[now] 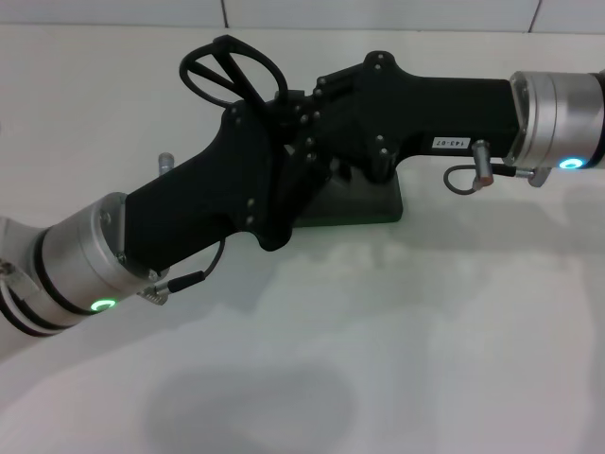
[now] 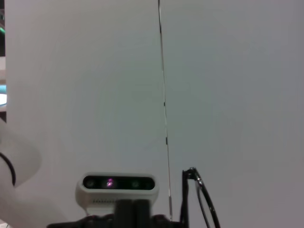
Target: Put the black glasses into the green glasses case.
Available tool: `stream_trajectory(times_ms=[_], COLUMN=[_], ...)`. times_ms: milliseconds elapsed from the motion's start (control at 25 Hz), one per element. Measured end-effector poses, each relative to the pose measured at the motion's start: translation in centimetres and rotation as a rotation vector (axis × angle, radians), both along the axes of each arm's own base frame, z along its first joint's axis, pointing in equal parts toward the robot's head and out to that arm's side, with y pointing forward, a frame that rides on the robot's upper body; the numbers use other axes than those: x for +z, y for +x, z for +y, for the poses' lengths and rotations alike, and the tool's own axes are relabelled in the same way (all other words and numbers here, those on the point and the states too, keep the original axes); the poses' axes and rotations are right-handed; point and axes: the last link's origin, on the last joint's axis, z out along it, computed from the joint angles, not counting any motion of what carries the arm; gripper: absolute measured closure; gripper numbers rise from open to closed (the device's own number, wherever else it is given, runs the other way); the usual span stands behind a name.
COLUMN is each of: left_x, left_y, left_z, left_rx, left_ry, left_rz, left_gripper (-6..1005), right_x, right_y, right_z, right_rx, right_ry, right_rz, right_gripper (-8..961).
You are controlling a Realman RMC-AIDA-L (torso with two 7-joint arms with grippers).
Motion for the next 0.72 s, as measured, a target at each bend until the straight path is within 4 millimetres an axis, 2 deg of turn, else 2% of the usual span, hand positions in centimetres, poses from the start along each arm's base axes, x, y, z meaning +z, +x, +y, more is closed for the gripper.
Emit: stream_trajectory(times_ms=[480,600,720], left_x=[0.0,0.2,1.0], left_y=[-0.7,-1.5,-2.9], left_z=[-0.3,-0.7,-1.5], left_rx=[0.035,0.051,0.075], left_ry=[-0.001,0.000,0.013], left_rz=[0.010,0.015,0.026], left_gripper=[972,972,972], right_x=[0.4,0.9,0.5], right_y=[0.4,0.8,1.3], right_z=[0.3,0.9,1.8], right_rx=[-0.016,-0.032,-0.052], right_ry=[0.038,0.095,0.149], right_rz=[0.000,-0.024,-0.129], right_gripper=[920,920,920])
